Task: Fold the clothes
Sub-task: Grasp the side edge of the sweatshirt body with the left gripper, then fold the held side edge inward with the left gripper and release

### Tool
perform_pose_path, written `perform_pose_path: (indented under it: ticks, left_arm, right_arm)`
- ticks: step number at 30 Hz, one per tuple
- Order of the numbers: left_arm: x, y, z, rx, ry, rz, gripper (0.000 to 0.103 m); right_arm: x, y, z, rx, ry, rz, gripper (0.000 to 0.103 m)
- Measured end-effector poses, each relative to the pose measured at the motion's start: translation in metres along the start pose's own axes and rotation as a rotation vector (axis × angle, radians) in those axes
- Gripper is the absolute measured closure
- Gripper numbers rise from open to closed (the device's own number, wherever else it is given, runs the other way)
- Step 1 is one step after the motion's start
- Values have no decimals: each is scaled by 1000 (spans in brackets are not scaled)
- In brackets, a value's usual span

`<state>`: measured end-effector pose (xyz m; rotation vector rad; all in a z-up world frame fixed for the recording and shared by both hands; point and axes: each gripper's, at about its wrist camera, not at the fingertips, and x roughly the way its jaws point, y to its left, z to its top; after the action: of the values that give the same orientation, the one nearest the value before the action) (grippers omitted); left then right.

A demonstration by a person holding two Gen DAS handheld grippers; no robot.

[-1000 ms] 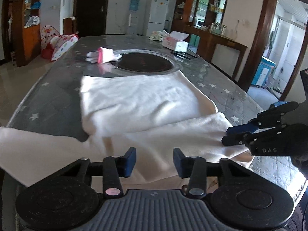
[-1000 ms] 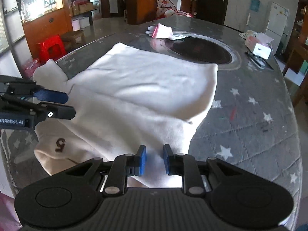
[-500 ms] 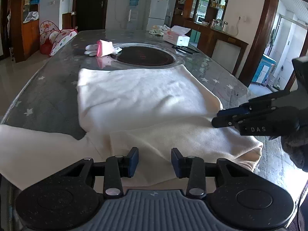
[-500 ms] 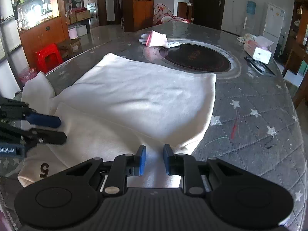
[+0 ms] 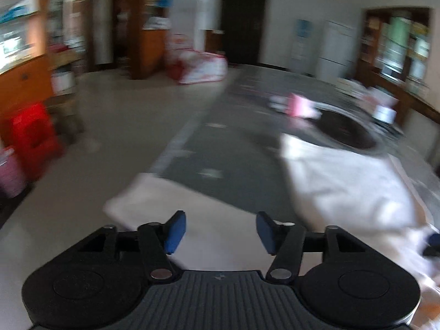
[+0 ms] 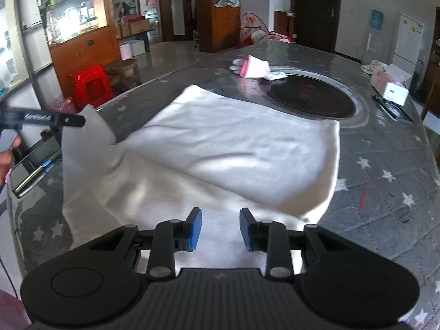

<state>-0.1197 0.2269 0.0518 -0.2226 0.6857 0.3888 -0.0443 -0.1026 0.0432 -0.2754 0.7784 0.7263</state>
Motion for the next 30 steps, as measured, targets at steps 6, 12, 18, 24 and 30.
perform_pose_path:
  ticks: [6, 12, 18, 24, 30]
  left_arm:
    - [20, 56, 4, -167, 45, 56, 38]
    - [41, 82, 7, -246, 81, 10, 45]
    - [42, 88, 3, -259, 44, 26, 71]
    - [27, 90, 7, -300, -26, 6, 92]
    - [-16, 52, 25, -247, -118, -145, 94]
  right_arm:
    - [-1, 9, 3, -14, -7, 18, 68]
    - [-1, 16, 2, -22, -3, 32, 68]
    - [-4, 19, 3, -24, -9, 33, 66]
    - [-7, 19, 3, -19, -18, 32, 66]
    - [-18, 15, 2, 0, -43, 27, 66]
